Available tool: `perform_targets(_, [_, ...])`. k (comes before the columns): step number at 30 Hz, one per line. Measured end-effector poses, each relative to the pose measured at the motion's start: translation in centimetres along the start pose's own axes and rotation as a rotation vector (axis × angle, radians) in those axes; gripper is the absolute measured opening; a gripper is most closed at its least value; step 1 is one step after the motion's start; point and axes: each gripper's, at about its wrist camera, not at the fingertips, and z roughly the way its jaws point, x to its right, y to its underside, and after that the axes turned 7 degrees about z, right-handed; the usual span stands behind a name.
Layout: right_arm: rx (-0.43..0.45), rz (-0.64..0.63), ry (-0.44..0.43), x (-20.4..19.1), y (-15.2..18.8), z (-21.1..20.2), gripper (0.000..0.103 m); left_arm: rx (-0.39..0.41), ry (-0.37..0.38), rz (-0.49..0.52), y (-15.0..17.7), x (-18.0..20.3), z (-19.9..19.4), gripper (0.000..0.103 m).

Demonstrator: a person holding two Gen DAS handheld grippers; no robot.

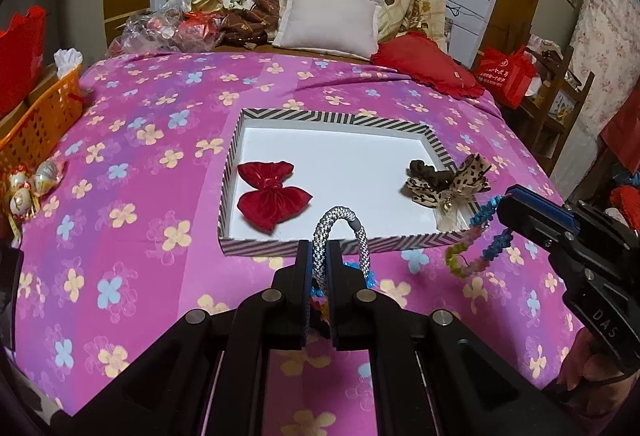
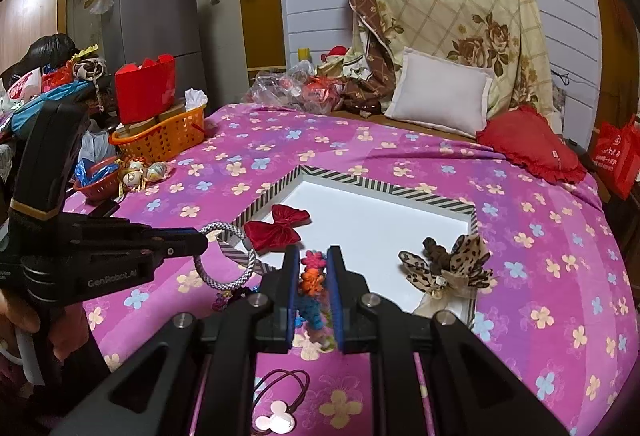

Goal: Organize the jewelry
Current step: 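Carry both bracelets up and over the striped tray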

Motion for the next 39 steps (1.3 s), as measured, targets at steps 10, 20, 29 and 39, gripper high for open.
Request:
perform_targets(10, [0.004,0.022,0.012,1.4,-2.1,1.4,0.014,-0.016,-0.027,0.003,-1.6,-0.6,2.4,0.0])
perform_targets(20, [-0.028,0.081,0.011,3.6,-3.7,5.0,0.014,-0.053,0.002,-0.03,-3.8,-1.5,6.7,0.0])
perform_targets(29, [-0.107,0.153,-0.019,4.6,-3.0,10.5,0.014,-0.123,0.018,-0.068,-3.9,-1.7,11.5,0.0])
perform_targets(39, [-0.195,0.198,0.069,8.4,-0.7,14.0,0.014,-0.171,-0.026,-0.072,-3.1,-2.6,14.3,0.0])
